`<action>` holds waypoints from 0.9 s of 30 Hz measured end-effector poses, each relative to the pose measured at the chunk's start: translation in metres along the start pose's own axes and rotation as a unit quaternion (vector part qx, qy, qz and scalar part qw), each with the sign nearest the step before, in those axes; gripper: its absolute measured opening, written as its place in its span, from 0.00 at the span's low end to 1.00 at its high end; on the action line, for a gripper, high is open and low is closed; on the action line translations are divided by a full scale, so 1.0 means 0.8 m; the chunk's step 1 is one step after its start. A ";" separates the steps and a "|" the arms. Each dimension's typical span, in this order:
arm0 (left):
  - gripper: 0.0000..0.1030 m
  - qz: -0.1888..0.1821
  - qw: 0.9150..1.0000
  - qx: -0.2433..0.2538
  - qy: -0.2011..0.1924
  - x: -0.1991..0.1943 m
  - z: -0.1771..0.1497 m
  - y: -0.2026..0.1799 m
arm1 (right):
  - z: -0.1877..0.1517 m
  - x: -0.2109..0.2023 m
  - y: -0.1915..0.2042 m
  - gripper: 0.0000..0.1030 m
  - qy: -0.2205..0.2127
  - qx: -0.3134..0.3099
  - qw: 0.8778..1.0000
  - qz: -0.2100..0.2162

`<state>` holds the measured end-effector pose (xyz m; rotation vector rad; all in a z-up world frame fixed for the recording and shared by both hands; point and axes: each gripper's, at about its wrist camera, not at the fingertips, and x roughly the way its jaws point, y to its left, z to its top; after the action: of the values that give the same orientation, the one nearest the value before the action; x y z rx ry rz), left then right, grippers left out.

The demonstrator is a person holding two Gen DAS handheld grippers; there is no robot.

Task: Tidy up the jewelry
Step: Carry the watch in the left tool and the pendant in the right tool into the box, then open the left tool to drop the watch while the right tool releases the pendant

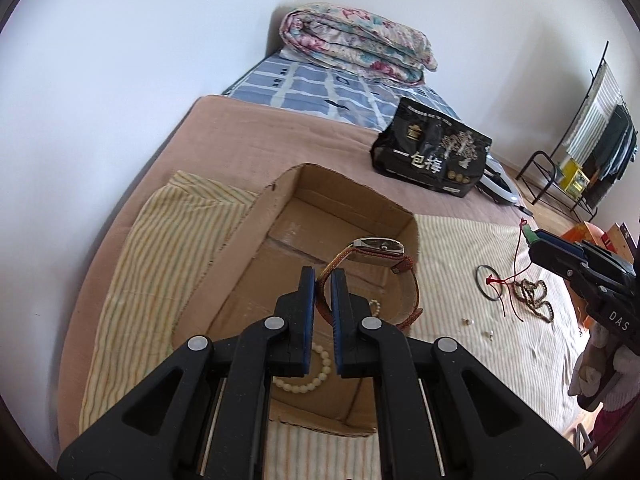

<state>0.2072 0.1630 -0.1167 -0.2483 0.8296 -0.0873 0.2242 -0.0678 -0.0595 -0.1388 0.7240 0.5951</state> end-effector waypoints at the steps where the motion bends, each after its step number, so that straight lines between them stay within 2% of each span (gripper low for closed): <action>1: 0.05 0.001 1.000 -0.003 0.000 0.002 0.001 0.004 | 0.002 0.005 0.003 0.18 0.001 -0.001 1.000 0.002; 13: 0.05 0.013 1.000 -0.008 0.009 0.028 0.004 0.023 | 0.021 0.080 0.019 0.18 0.020 0.000 1.000 0.020; 24: 0.05 0.018 1.000 -0.013 0.022 0.048 0.000 0.030 | 0.020 0.120 0.018 0.18 0.038 0.009 0.999 0.027; 27: 0.05 0.016 1.000 -0.009 0.025 0.051 -0.002 0.029 | 0.019 0.123 0.022 0.21 0.041 0.006 0.999 0.024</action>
<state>0.2329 0.1779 -0.1531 -0.2507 0.8849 -0.0563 0.2816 -0.0032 -0.1114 -0.1353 0.8119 0.6346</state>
